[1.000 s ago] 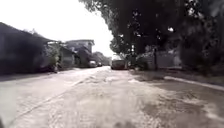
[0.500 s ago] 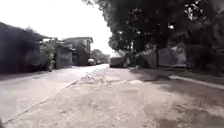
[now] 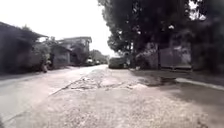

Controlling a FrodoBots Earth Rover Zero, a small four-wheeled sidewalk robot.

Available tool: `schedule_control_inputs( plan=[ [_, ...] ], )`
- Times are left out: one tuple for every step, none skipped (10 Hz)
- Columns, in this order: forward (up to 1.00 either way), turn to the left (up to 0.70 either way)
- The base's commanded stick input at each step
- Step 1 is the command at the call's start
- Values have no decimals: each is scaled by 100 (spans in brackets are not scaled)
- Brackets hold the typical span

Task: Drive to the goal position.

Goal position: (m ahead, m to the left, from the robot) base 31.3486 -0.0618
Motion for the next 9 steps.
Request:
schedule_control_inputs(
  plan=[
    [100, 0],
    [100, 0],
    [100, 0],
    [100, 0],
    [100, 9],
    [100, 27],
    [100, 27],
    [100, 27],
    [100, 16]
  ],
)
